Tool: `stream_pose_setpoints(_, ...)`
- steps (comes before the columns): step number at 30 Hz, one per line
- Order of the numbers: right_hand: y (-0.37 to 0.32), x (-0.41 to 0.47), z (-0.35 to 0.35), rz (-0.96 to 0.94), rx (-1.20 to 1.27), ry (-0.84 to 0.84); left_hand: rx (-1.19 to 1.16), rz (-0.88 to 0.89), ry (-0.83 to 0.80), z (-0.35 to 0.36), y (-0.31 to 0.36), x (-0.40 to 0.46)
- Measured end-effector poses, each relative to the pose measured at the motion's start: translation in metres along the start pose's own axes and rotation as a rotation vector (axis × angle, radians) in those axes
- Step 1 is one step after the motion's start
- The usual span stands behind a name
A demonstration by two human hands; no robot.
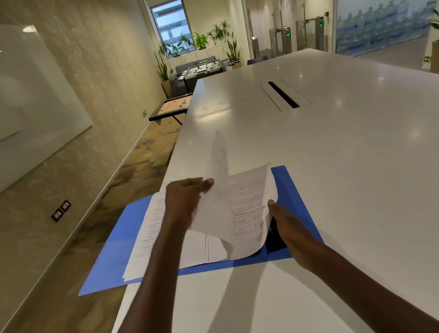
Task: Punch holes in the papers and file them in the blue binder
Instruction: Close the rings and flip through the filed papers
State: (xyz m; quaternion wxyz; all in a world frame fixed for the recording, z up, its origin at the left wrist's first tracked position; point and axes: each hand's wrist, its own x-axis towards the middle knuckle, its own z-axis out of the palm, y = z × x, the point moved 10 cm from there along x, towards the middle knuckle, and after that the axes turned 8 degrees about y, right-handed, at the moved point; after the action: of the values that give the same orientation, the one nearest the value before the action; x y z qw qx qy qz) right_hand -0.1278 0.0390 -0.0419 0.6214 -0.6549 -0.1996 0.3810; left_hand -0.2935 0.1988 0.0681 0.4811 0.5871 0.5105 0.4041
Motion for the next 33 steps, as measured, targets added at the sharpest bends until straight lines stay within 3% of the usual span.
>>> stream_pose_setpoints(5,0.0,-0.001,0.003,-0.027,-0.043,-0.012,0.008,0.066,0.119,-0.062,0.028,0.017)
stream_pose_setpoints(8,0.0,-0.001,0.003,-0.027,-0.049,-0.01,0.129,0.126,0.192,-0.097,0.031,0.025)
stream_pose_setpoints(18,0.001,0.002,0.005,-0.049,-0.06,-0.019,0.507,-0.027,0.397,-0.169,-0.042,0.065)
stream_pose_setpoints(21,0.002,0.004,0.004,-0.058,-0.081,-0.002,0.688,-0.032,0.467,-0.191,-0.098,0.117)
stream_pose_setpoints(23,0.002,0.005,0.004,-0.068,-0.087,0.006,0.673,-0.021,0.458,-0.184,-0.122,0.138)
stream_pose_setpoints(28,-0.001,0.003,0.008,-0.102,-0.131,0.007,0.552,0.146,0.35,-0.1,-0.03,0.039)
stream_pose_setpoints(33,-0.004,-0.002,0.012,-0.148,-0.178,0.001,0.354,0.172,0.0,0.003,-0.013,0.009)
